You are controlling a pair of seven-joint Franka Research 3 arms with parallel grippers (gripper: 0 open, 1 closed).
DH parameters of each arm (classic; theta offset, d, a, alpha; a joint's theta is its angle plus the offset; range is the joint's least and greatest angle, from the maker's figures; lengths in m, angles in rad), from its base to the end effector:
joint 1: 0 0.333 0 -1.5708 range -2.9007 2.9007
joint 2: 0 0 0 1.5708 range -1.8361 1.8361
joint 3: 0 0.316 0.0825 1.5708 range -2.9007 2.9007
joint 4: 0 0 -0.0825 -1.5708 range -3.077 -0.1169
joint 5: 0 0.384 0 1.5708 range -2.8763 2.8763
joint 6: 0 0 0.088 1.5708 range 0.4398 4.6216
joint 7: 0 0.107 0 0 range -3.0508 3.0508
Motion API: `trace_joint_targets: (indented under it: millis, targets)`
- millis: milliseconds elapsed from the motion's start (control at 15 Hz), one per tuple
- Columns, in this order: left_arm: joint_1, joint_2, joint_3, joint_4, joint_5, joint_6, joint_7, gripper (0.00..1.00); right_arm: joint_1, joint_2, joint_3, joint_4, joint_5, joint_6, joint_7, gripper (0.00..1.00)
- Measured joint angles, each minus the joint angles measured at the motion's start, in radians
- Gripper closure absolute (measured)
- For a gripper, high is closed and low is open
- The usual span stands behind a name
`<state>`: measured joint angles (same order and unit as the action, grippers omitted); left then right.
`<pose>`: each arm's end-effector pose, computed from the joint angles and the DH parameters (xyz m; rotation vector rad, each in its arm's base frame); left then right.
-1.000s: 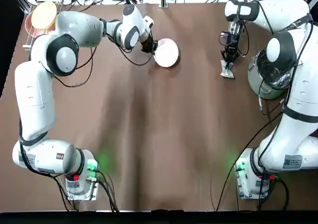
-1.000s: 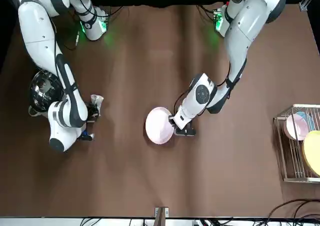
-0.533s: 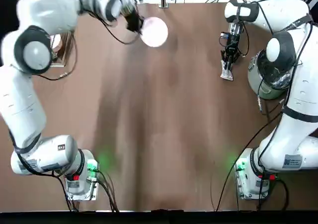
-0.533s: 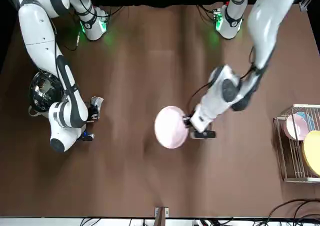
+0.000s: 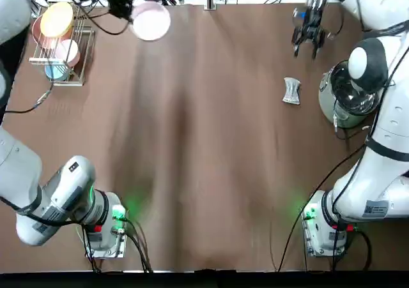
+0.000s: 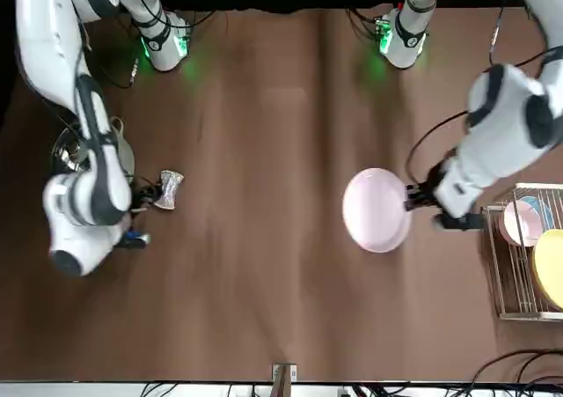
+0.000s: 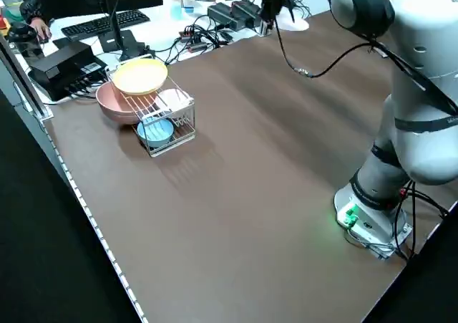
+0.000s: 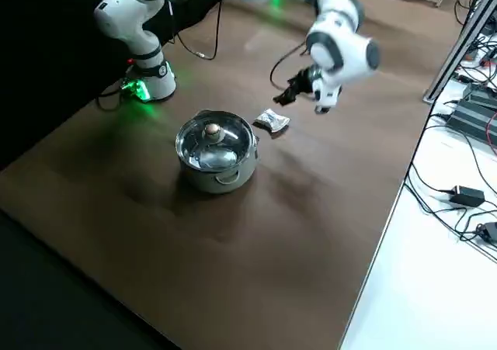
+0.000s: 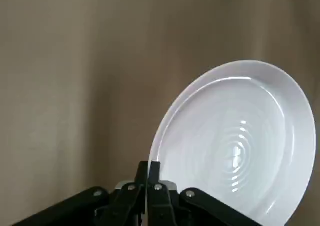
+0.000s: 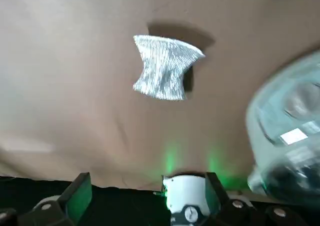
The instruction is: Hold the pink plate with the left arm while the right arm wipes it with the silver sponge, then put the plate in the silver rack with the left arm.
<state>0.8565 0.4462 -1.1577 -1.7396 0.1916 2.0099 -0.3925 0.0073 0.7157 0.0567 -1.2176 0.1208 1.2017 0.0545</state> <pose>0.6214 -0.0991 0.4560 2.8923 0.1063 0.0219 0.6506 0.0489 0.3219 -2.8199 -0.0146 1.0910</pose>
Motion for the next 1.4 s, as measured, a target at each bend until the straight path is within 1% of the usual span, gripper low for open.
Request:
trace_joint_targets:
  millis: [133,200,267,533,600,667,733,800,867,933,1000,1067,1133,1200,1267,1333,1400]
  targets:
    - [0.152,0.001,-0.081,-0.001,0.000,-0.067,0.053,0.97,-0.021,-0.044,0.000,0.106,-0.001,-0.062,0.000,0.00]
    - [0.216,0.001,-0.111,-0.001,0.000,-0.090,0.093,0.97,-0.035,-0.072,-0.001,0.138,-0.001,-0.074,0.000,0.00]
    - [0.268,0.000,-0.126,0.000,0.000,-0.111,0.136,0.97,-0.049,-0.104,0.000,0.156,-0.002,-0.079,0.000,0.00]
    - [0.443,0.007,-0.127,0.038,0.000,-0.178,0.338,0.97,-0.112,-0.253,-0.001,0.179,-0.003,-0.080,-0.001,0.00]
    - [0.476,0.009,-0.122,0.054,0.000,-0.180,0.391,0.97,-0.125,-0.293,-0.001,0.179,-0.003,-0.082,-0.003,0.00]
    - [0.492,0.013,-0.099,0.076,0.000,-0.180,0.434,0.97,-0.131,-0.327,0.000,0.179,-0.015,-0.085,-0.006,0.00]
    - [0.493,0.021,-0.061,0.105,0.000,-0.180,0.472,0.97,-0.131,-0.355,0.003,0.178,-0.041,-0.083,-0.010,0.00]
    - [0.480,0.063,0.001,0.166,0.020,-0.180,0.513,0.97,-0.124,-0.393,0.015,0.170,-0.077,-0.062,-0.011,0.00]
    - [0.462,0.094,0.029,0.200,0.031,-0.180,0.516,0.97,-0.118,-0.407,0.019,0.150,-0.086,-0.034,-0.011,0.00]
    - [0.438,0.125,0.059,0.233,0.036,-0.180,0.515,0.97,-0.112,-0.426,0.022,0.111,-0.092,0.017,-0.011,0.00]
    - [0.407,0.154,0.095,0.262,0.037,-0.177,0.512,0.97,-0.107,-0.453,0.024,0.052,-0.097,0.088,-0.011,0.00]
    - [0.368,0.180,0.139,0.291,0.039,-0.166,0.505,0.97,-0.105,-0.489,0.024,-0.021,-0.100,0.161,-0.011,0.00]
    - [0.324,0.199,0.189,0.317,0.039,-0.152,0.496,0.97,-0.104,-0.527,0.024,-0.090,-0.103,0.208,-0.011,0.00]
    - [0.282,0.213,0.238,0.340,0.039,-0.136,0.482,0.97,-0.104,-0.559,0.023,-0.144,-0.104,0.229,-0.011,0.00]
    - [0.247,0.223,0.279,0.357,0.039,-0.117,0.461,0.97,-0.104,-0.583,0.022,-0.179,-0.105,0.237,-0.017,0.00]
    - [0.226,0.230,0.302,0.370,0.039,-0.098,0.432,0.97,-0.105,-0.600,0.020,-0.201,-0.105,0.237,-0.037,0.00]
    - [0.218,0.236,0.310,0.380,0.039,-0.082,0.401,0.97,-0.107,-0.612,0.017,-0.212,-0.105,0.237,-0.060,0.00]
